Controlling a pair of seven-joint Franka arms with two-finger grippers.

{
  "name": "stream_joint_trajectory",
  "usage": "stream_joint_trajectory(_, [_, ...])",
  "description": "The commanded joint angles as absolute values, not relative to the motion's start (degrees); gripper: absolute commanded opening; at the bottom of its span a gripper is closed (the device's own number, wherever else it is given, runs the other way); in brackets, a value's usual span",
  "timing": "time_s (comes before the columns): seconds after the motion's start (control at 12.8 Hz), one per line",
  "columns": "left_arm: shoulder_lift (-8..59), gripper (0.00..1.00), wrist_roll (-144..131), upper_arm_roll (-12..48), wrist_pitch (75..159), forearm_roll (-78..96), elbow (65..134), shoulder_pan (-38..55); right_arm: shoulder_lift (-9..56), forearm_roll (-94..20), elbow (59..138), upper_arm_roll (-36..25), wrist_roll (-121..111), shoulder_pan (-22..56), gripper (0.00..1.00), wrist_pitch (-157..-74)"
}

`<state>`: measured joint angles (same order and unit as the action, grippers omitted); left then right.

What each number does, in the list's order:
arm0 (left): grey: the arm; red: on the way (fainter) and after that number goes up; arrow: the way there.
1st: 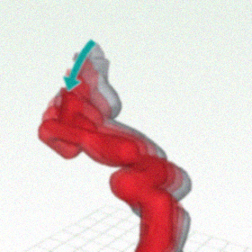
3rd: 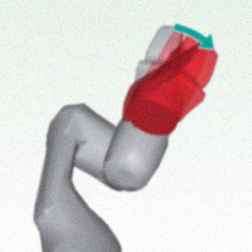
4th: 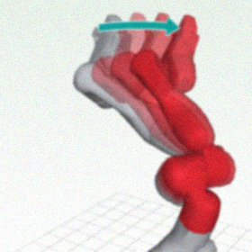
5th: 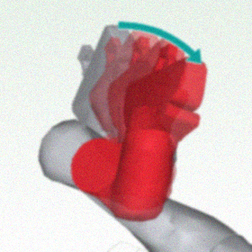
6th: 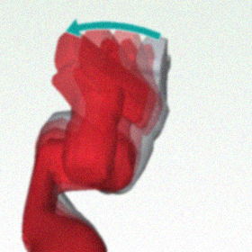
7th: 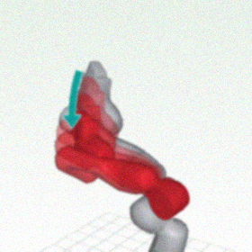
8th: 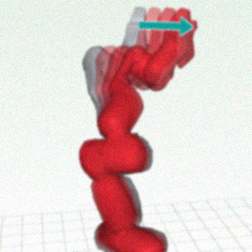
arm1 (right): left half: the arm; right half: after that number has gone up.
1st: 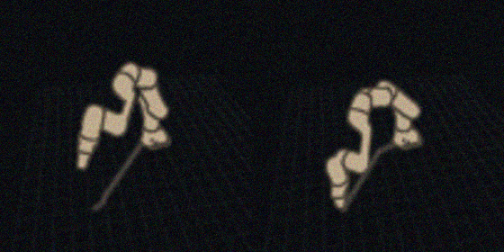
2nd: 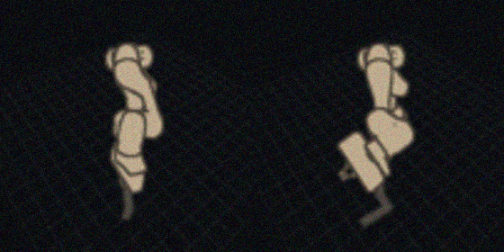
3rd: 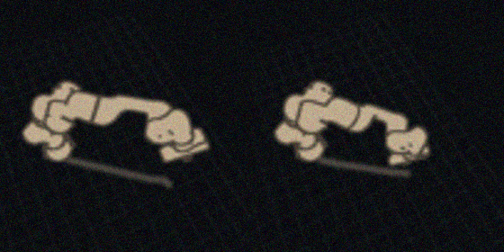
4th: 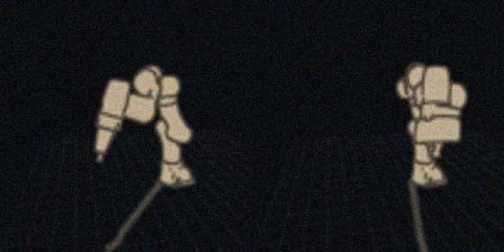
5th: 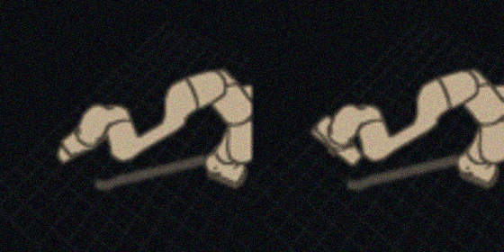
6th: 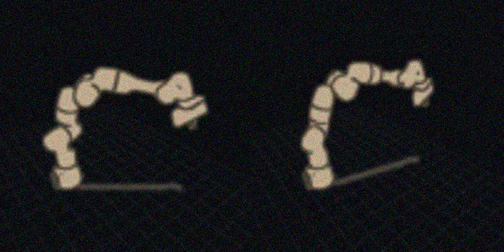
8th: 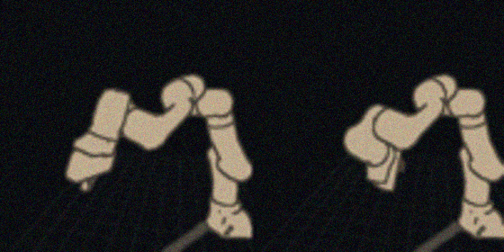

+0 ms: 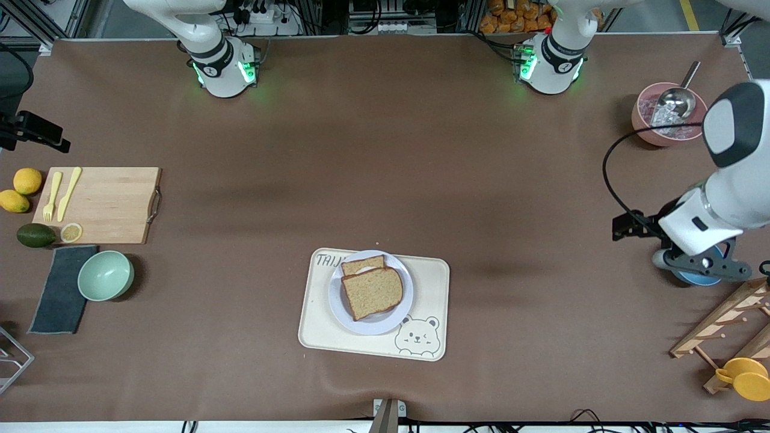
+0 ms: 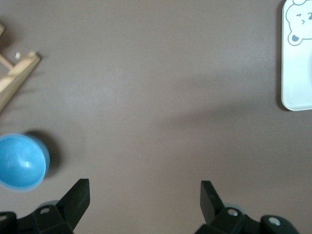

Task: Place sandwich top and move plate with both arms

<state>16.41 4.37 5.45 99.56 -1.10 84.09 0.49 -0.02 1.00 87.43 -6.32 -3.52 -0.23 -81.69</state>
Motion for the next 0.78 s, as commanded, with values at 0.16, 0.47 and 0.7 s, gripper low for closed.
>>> stream_joint_trajectory(0.16, [7.4, 1.00, -4.7, -0.2, 89.6, -1.7, 85.6, 6.8, -0.9, 1.1, 87.8, -7.8, -4.5, -0.4, 1.00, -80.6])
stream_joint_trajectory(0.47, [3.0, 1.00, -2.7, -1.3, 85.1, -0.4, 85.6, 9.5, -1.0, 1.2, 87.8, -9.0, -4.7, 0.2, 1.00, -79.2])
stream_joint_trajectory(0.7, [1.1, 1.00, 2.1, -2.5, 84.2, -0.4, 85.5, 10.7, -1.1, 1.2, 87.8, -9.1, -4.7, 1.0, 1.00, -78.8])
